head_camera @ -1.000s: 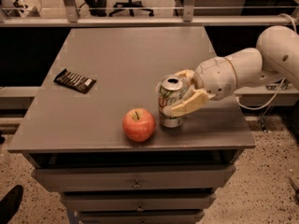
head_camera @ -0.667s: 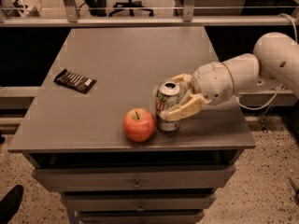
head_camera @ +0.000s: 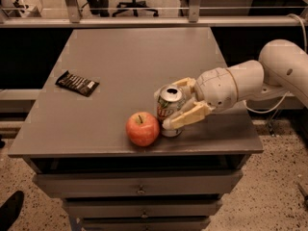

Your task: Move 7up can near apple

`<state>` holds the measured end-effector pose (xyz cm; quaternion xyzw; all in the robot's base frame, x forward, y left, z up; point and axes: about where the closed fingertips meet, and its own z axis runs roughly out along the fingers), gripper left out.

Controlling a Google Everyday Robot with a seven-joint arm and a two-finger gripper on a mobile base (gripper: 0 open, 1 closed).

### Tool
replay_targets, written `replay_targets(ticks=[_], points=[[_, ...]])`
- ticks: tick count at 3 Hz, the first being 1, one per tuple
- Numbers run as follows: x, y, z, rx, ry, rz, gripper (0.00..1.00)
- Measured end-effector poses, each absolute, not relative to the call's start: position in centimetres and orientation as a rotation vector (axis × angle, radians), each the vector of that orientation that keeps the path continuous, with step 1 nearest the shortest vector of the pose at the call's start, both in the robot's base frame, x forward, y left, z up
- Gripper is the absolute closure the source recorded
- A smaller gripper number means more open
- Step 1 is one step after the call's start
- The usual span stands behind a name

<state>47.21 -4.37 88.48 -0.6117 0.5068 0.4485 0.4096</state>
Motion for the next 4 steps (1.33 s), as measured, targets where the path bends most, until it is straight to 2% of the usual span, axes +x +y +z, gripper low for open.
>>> replay_targets(ticks=[1,2,4], points=[[47.6,-4.7,88.5,-1.537,1.275,1.103,0.00],[49.3,-7.0,89.5,-1.527,1.307,1.009,0.00],[54.9,-19.3,96.8,-1.414,1.456,0.542,0.00]])
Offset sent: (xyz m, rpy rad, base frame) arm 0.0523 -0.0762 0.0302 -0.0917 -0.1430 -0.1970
